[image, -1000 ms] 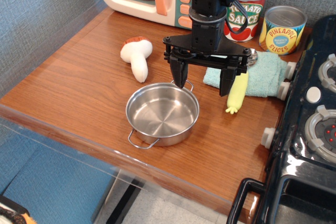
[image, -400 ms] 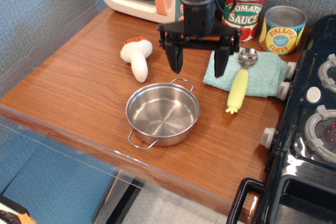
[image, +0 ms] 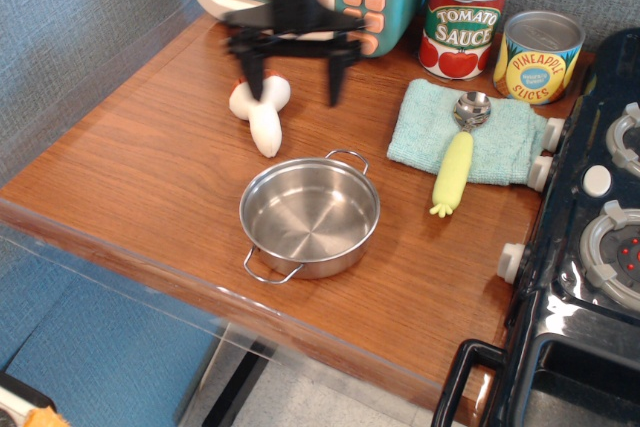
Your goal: Put the mushroom into the metal pot.
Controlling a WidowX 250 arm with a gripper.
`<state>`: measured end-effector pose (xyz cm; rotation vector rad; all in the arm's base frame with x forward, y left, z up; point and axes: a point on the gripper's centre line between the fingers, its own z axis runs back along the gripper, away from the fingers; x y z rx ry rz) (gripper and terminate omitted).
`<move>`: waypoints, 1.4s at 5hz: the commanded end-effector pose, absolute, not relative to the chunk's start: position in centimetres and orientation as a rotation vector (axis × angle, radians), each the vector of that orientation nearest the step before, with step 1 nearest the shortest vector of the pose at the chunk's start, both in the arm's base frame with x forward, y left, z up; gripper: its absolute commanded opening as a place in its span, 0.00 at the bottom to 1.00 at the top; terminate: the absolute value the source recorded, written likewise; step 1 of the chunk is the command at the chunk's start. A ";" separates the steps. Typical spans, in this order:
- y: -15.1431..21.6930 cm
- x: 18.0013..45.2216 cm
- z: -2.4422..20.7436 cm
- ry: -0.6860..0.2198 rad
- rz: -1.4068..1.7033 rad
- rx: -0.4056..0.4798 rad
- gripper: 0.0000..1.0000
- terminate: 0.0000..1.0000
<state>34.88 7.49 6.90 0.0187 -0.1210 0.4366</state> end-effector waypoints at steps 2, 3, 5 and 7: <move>9.0 36.5 3.5 -0.118 0.508 0.040 1.00 0.00; 9.0 36.9 2.8 -0.109 0.517 0.047 1.00 0.00; 8.8 37.0 4.1 -0.139 0.516 0.022 0.00 0.00; 7.4 36.1 9.8 -0.230 0.446 -0.006 0.00 0.00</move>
